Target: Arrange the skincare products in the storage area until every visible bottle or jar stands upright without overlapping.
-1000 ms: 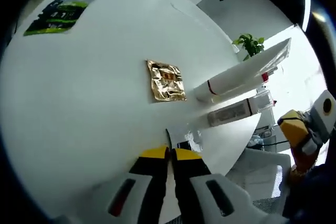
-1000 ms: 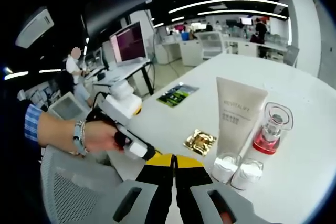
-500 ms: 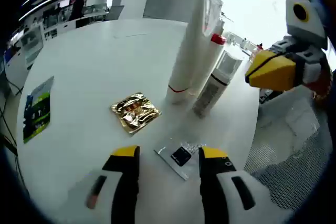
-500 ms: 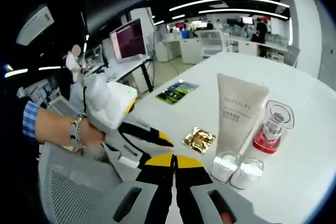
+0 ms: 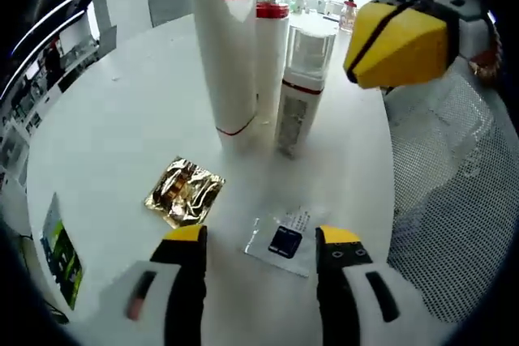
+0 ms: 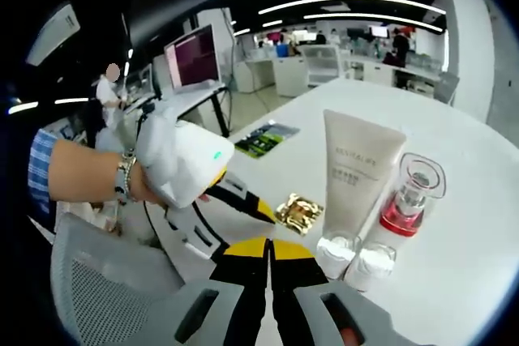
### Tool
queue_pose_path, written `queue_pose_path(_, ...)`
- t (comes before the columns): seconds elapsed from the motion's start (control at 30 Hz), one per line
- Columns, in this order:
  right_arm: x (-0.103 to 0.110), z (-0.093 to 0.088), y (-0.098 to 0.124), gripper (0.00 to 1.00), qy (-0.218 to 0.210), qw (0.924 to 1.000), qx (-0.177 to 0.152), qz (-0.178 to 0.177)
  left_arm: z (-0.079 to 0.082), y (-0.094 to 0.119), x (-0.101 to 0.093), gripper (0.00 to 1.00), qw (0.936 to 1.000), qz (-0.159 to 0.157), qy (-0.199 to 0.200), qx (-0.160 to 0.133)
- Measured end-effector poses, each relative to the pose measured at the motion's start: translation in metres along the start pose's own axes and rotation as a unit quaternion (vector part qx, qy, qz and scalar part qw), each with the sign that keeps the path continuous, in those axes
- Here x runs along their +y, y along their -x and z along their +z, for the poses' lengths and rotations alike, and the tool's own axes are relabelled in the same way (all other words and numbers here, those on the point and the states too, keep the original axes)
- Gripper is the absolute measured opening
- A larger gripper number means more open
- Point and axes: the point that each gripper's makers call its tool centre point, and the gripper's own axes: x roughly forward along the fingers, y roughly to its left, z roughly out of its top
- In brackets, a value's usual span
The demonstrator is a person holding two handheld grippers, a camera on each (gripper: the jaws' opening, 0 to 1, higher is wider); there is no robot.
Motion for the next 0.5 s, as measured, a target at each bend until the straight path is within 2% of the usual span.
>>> queue_pose_path(0.1, -0.001, 0.001, 0.001, 0.0, -0.001, 1.0, -0.003, -0.001, -0.007, -0.004, -0.001, 0.45, 0.9998, 0.0, -0.013, 0.014)
queue_pose_path(0.13, -0.001, 0.001, 0.001, 0.0, -0.001, 1.0, -0.003, -0.001, -0.004, -0.003, -0.001, 0.45, 0.9999, 0.002, -0.014, 0.005)
queue_pose_path(0.33, -0.001, 0.003, 0.003, 0.0, -0.004, 1.0, -0.004, 0.002, 0.002, -0.001, -0.007, 0.44, 0.9998, 0.0, -0.018, -0.003)
queue_pose_path(0.43, -0.001, 0.003, 0.003, 0.0, -0.004, 1.0, -0.004, 0.003, 0.011, -0.001, -0.02, 0.45, 0.999, -0.02, -0.036, -0.016)
queue_pose_path(0.5, 0.001, 0.003, 0.003, 0.0, -0.005, 1.0, -0.004, 0.006, 0.013, -0.004, -0.027, 0.47, 0.9983, -0.028, -0.049, -0.011)
